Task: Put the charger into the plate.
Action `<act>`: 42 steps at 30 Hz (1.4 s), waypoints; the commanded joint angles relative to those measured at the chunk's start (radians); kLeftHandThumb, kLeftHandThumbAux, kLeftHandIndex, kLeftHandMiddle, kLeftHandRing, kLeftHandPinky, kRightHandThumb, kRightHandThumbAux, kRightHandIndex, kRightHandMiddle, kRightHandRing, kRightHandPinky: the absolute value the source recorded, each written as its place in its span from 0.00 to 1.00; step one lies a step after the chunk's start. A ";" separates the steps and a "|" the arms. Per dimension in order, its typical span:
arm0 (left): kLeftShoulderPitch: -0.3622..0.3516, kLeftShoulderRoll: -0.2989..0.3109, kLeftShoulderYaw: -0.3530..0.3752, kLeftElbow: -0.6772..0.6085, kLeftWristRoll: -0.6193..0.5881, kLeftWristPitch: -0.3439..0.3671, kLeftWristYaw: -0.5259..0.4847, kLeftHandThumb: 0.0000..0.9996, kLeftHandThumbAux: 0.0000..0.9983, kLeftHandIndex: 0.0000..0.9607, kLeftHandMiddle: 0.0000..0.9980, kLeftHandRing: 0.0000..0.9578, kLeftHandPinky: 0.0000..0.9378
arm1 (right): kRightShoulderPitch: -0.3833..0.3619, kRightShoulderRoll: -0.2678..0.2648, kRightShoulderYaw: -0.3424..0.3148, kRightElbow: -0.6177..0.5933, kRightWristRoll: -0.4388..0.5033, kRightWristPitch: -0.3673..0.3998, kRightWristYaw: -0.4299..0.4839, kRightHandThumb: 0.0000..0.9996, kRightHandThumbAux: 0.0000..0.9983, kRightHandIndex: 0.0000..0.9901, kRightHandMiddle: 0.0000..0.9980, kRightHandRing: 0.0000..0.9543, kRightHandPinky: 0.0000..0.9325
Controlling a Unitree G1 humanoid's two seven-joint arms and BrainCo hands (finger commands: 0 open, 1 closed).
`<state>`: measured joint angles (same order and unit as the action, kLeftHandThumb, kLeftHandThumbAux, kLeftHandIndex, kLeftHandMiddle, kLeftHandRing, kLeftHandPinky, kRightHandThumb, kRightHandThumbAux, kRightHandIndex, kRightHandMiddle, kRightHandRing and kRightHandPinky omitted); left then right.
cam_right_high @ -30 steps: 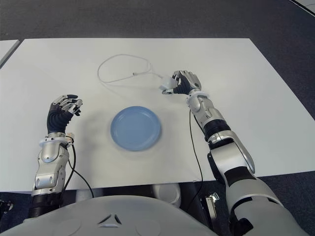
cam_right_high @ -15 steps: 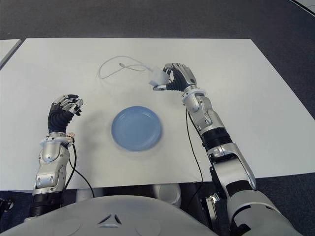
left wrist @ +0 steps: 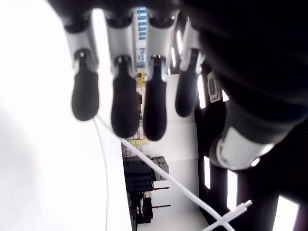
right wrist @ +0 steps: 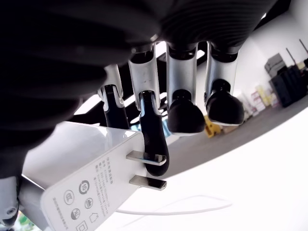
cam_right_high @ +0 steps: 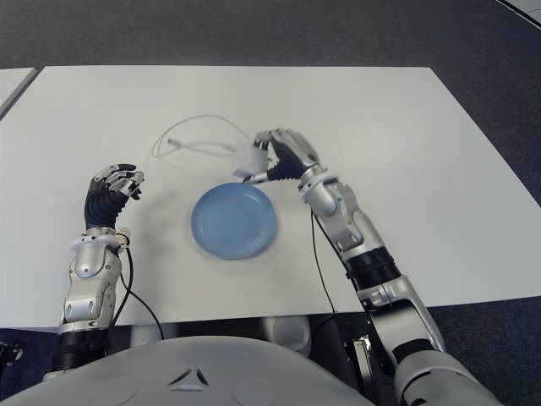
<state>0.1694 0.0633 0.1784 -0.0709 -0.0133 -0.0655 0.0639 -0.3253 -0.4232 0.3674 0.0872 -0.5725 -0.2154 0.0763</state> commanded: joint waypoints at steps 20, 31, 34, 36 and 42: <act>0.001 -0.005 0.002 0.012 0.007 -0.017 0.008 0.83 0.68 0.42 0.53 0.68 0.68 | -0.067 0.070 0.168 0.137 -0.109 -0.049 0.176 0.70 0.73 0.44 0.86 0.89 0.91; 0.003 -0.010 0.005 0.004 0.012 0.002 0.024 0.83 0.68 0.42 0.52 0.67 0.67 | -0.084 0.084 0.185 0.204 -0.168 -0.050 0.148 0.70 0.73 0.44 0.86 0.89 0.91; 0.003 -0.010 0.004 0.005 0.017 -0.001 0.031 0.83 0.68 0.42 0.52 0.67 0.67 | -0.091 0.083 0.187 0.214 -0.184 -0.064 0.127 0.70 0.73 0.44 0.86 0.89 0.90; 0.001 -0.011 0.003 0.005 0.017 -0.001 0.032 0.83 0.68 0.42 0.53 0.67 0.67 | -0.098 0.081 0.188 0.218 -0.191 -0.069 0.125 0.70 0.73 0.44 0.82 0.86 0.85; 0.000 -0.011 0.003 0.007 0.011 -0.001 0.030 0.83 0.68 0.42 0.53 0.67 0.68 | -0.110 0.080 0.188 0.225 -0.186 -0.068 0.145 0.68 0.73 0.43 0.56 0.59 0.59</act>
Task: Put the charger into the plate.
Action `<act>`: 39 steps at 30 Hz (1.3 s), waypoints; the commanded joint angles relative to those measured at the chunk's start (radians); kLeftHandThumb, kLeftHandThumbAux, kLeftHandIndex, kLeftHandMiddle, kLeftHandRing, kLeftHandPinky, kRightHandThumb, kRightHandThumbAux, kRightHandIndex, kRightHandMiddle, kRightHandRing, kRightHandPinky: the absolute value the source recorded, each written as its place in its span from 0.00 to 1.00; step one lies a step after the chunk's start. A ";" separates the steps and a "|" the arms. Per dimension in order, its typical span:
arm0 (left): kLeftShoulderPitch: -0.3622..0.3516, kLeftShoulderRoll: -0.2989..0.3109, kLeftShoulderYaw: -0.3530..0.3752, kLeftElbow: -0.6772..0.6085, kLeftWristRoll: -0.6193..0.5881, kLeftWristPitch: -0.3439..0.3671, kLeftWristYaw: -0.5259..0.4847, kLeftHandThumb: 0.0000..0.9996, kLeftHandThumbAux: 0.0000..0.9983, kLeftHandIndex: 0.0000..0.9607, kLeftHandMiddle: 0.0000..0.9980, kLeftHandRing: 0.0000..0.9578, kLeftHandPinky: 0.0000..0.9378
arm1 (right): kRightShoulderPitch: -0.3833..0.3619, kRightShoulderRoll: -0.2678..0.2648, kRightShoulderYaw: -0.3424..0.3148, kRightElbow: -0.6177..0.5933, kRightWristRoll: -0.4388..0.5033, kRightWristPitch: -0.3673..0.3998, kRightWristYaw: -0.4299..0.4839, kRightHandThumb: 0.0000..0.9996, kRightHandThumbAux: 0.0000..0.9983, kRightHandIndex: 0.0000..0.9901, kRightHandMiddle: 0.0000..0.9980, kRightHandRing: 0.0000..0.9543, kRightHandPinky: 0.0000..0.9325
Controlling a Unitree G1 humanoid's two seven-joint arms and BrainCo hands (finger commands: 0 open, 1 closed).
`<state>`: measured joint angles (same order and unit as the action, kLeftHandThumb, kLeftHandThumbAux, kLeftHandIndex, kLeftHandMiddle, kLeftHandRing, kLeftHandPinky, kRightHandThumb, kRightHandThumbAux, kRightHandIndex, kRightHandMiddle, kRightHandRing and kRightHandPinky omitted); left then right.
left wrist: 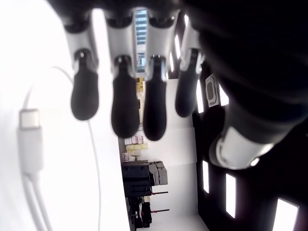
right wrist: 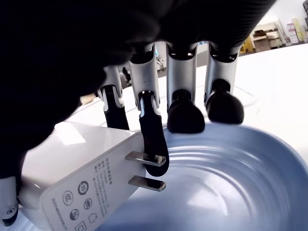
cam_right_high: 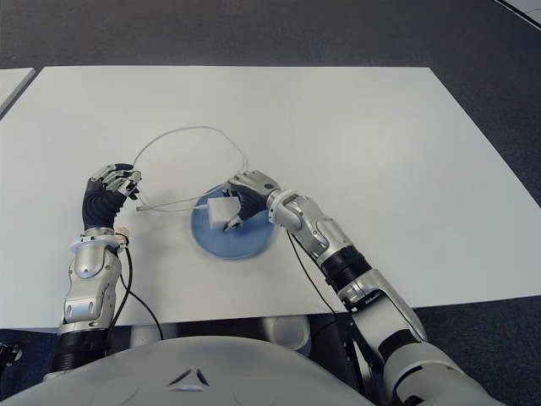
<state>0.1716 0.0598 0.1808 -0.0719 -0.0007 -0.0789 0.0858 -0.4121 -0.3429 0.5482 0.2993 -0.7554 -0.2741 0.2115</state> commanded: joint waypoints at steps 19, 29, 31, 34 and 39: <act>-0.008 -0.001 0.001 0.005 0.003 0.031 0.007 0.83 0.68 0.41 0.53 0.67 0.66 | -0.059 -0.036 0.022 0.027 -0.114 -0.055 -0.124 0.25 0.64 0.01 0.00 0.01 0.02; -0.009 0.002 0.001 0.013 0.001 0.022 0.000 0.83 0.68 0.42 0.52 0.66 0.67 | -0.053 -0.058 0.009 -0.007 -0.096 -0.076 -0.117 0.21 0.48 0.00 0.00 0.00 0.00; -0.009 0.002 0.001 0.013 -0.003 0.020 -0.003 0.83 0.68 0.42 0.52 0.67 0.67 | -0.056 -0.061 0.006 -0.005 -0.089 -0.085 -0.118 0.21 0.45 0.00 0.00 0.00 0.00; -0.009 0.002 0.002 0.014 -0.004 0.018 -0.002 0.83 0.68 0.42 0.53 0.67 0.67 | -0.066 -0.067 0.003 0.007 -0.074 -0.111 -0.116 0.21 0.39 0.00 0.00 0.00 0.00; -0.012 -0.001 0.001 0.019 0.002 0.010 0.005 0.83 0.68 0.41 0.53 0.67 0.67 | -0.087 -0.085 0.006 0.020 -0.064 -0.151 -0.101 0.32 0.24 0.00 0.00 0.00 0.00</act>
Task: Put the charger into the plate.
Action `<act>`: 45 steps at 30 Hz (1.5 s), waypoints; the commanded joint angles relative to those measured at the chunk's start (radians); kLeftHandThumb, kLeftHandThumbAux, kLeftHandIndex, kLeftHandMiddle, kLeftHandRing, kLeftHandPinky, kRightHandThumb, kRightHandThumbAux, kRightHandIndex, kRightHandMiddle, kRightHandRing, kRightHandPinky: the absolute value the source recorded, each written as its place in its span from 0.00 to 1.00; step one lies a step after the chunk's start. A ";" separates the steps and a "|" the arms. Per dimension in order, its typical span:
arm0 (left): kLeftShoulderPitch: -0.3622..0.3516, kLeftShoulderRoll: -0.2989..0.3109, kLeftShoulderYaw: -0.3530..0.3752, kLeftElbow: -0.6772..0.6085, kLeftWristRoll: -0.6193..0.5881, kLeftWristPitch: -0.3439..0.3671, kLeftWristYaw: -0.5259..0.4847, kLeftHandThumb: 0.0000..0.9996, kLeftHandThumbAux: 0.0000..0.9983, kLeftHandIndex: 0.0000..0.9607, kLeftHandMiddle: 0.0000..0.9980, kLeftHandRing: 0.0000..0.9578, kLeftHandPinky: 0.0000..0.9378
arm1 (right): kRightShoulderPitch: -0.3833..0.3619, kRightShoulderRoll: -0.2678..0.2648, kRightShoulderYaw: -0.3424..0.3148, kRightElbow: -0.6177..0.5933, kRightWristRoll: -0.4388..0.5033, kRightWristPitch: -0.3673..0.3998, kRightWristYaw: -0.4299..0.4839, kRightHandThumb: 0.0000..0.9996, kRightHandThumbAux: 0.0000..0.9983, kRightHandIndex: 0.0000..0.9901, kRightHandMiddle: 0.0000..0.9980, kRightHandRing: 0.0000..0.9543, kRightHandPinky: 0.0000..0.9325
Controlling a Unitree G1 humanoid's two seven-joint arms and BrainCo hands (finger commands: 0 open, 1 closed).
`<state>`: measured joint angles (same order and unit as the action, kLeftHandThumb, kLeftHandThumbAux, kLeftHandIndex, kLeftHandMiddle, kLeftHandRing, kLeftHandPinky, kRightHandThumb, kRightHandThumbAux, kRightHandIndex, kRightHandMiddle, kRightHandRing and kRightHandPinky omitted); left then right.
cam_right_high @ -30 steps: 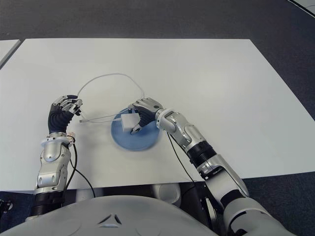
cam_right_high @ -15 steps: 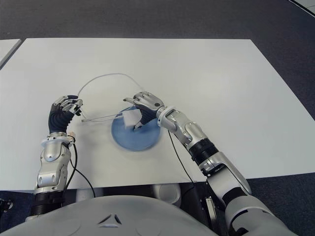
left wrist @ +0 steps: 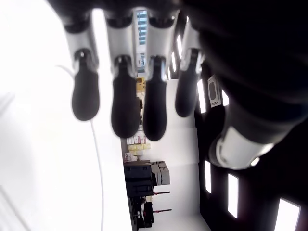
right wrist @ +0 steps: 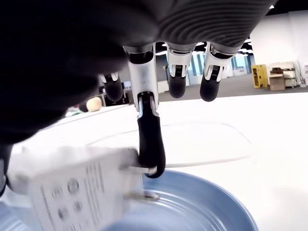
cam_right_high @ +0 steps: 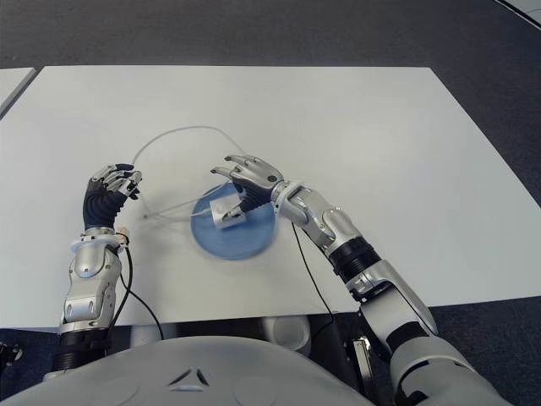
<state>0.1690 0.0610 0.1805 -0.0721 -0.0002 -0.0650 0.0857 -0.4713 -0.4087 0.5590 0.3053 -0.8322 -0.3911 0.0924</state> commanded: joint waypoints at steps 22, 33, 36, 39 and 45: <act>-0.019 -0.005 0.005 0.027 -0.011 0.016 0.005 0.84 0.68 0.42 0.53 0.68 0.68 | -0.318 -0.107 0.009 0.017 0.034 -0.088 0.392 0.66 0.13 0.00 0.00 0.00 0.00; -0.024 -0.001 0.009 0.051 -0.012 -0.012 0.001 0.84 0.68 0.42 0.53 0.68 0.69 | -0.383 -0.101 -0.047 0.006 0.127 -0.060 0.483 0.66 0.14 0.00 0.00 0.00 0.00; -0.025 -0.002 0.010 0.053 -0.010 -0.019 0.004 0.84 0.68 0.42 0.53 0.68 0.69 | -0.341 -0.087 -0.087 -0.024 0.156 -0.004 0.461 0.65 0.14 0.00 0.00 0.00 0.00; -0.025 -0.001 0.010 0.054 -0.010 -0.019 0.005 0.84 0.68 0.42 0.53 0.68 0.69 | -0.298 -0.078 -0.126 -0.072 0.182 0.055 0.451 0.61 0.15 0.00 0.00 0.00 0.00; -0.024 0.002 0.012 0.054 -0.014 -0.018 -0.002 0.84 0.68 0.42 0.53 0.68 0.68 | -0.197 0.006 -0.229 -0.149 0.247 0.210 0.353 0.47 0.25 0.00 0.00 0.00 0.00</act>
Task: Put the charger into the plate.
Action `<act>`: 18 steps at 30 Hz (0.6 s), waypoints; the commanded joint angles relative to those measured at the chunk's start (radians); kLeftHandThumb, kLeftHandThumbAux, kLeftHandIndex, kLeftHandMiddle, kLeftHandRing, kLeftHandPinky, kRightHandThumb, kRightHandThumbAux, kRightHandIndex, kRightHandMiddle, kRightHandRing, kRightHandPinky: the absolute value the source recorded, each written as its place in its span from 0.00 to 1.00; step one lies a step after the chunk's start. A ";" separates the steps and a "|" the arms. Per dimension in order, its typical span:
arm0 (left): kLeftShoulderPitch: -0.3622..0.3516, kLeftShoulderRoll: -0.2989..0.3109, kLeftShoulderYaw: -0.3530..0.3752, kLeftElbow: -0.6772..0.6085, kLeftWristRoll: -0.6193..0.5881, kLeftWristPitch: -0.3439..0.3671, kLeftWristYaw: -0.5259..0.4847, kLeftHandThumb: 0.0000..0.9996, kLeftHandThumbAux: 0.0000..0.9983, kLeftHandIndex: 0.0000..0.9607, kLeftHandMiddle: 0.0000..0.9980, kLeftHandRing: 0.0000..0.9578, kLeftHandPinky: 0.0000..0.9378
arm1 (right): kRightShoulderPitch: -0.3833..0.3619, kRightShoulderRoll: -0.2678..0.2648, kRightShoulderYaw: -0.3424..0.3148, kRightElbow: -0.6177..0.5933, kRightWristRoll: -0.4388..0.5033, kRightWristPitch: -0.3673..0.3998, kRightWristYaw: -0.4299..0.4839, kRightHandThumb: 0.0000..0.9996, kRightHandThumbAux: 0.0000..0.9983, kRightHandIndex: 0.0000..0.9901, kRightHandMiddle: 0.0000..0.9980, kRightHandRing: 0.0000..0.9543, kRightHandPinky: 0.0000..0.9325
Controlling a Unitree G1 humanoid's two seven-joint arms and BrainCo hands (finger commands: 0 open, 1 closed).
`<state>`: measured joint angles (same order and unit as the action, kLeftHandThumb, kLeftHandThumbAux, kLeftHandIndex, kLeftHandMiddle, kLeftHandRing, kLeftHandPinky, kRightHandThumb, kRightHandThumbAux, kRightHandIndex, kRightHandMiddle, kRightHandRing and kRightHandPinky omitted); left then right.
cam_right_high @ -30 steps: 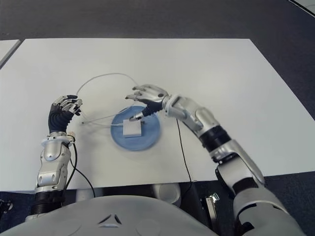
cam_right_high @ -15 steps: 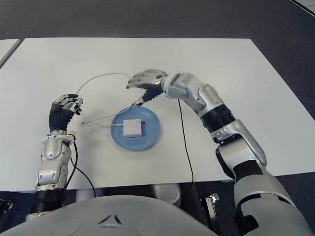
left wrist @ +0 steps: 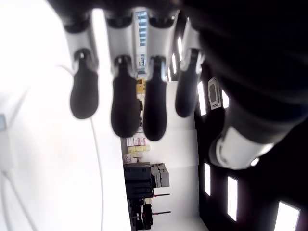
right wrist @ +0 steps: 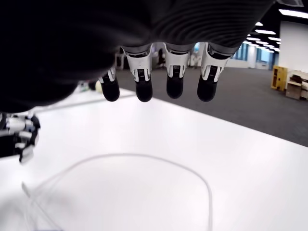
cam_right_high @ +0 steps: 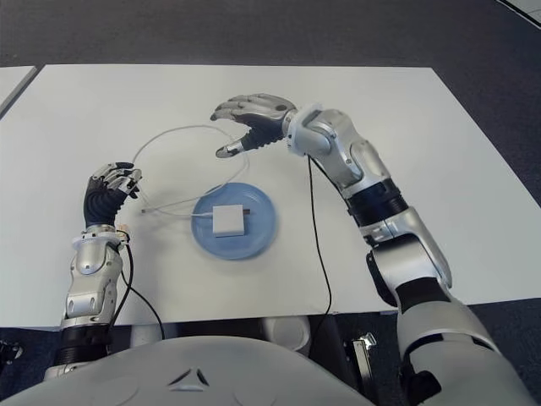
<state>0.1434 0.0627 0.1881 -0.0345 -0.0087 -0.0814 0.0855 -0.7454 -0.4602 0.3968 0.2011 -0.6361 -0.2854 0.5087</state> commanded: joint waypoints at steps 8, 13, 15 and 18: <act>0.000 0.002 0.005 0.023 -0.012 -0.010 -0.007 0.84 0.68 0.42 0.53 0.68 0.69 | 0.324 0.163 -0.167 -0.226 0.071 0.241 -0.266 0.33 0.47 0.00 0.00 0.00 0.11; 0.000 0.001 0.004 0.028 -0.005 -0.020 -0.002 0.84 0.68 0.42 0.53 0.68 0.68 | 0.453 0.293 -0.213 -0.224 0.105 0.260 -0.472 0.32 0.60 0.01 0.02 0.04 0.16; 0.000 0.001 0.002 0.028 -0.003 -0.021 -0.002 0.84 0.68 0.42 0.53 0.68 0.69 | 0.470 0.335 -0.232 -0.198 0.134 0.249 -0.531 0.32 0.67 0.04 0.06 0.08 0.20; 0.001 0.002 0.001 0.028 -0.003 -0.019 -0.003 0.84 0.68 0.42 0.53 0.68 0.69 | 0.479 0.377 -0.252 -0.174 0.174 0.232 -0.585 0.34 0.76 0.09 0.12 0.15 0.25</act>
<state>0.1406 0.0640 0.1869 -0.0273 -0.0104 -0.1018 0.0852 -0.2692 -0.1182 0.1708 0.0035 -0.5035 -0.0461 -0.0235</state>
